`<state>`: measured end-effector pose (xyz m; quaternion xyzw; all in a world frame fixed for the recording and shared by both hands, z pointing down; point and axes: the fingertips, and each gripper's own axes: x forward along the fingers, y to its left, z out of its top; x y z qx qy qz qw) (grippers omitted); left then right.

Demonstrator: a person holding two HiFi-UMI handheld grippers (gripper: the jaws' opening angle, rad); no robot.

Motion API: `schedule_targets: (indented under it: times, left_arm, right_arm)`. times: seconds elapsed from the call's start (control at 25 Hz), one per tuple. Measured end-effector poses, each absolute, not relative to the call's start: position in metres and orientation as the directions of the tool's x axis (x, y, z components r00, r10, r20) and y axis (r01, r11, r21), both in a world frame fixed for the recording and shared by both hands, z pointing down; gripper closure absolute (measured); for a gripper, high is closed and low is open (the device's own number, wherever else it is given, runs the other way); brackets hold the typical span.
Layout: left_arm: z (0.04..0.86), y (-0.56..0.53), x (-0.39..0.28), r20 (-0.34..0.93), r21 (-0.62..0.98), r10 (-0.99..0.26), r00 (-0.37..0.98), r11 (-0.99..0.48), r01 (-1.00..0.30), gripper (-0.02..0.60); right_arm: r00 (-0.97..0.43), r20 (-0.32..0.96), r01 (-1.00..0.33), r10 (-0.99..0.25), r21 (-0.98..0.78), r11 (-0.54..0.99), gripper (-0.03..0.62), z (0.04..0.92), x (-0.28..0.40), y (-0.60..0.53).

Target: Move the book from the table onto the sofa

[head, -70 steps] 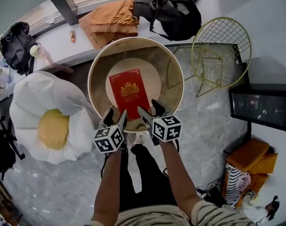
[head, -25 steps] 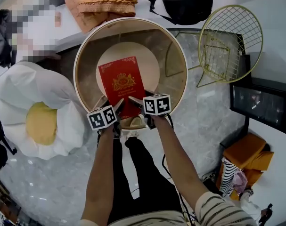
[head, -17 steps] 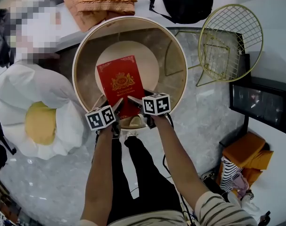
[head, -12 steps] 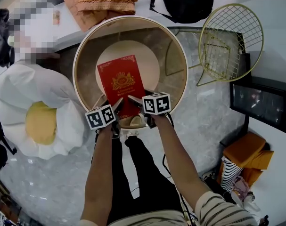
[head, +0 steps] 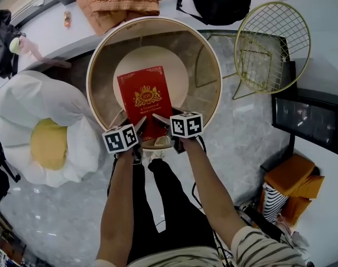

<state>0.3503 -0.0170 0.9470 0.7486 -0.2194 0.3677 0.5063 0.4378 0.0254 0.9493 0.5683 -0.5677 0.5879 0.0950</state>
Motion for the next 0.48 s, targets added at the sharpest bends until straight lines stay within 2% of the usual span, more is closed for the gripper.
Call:
schedule_targets:
  times: [0.48]
  left_arm:
    - [0.880,-0.012,0.333,0.751,0.610,0.015,0.661,-0.402,-0.684,0.256]
  right_arm:
    - [-0.302,0.769,-0.776,-0.563,-0.541,-0.324,0.224,0.881,0.420,0.028]
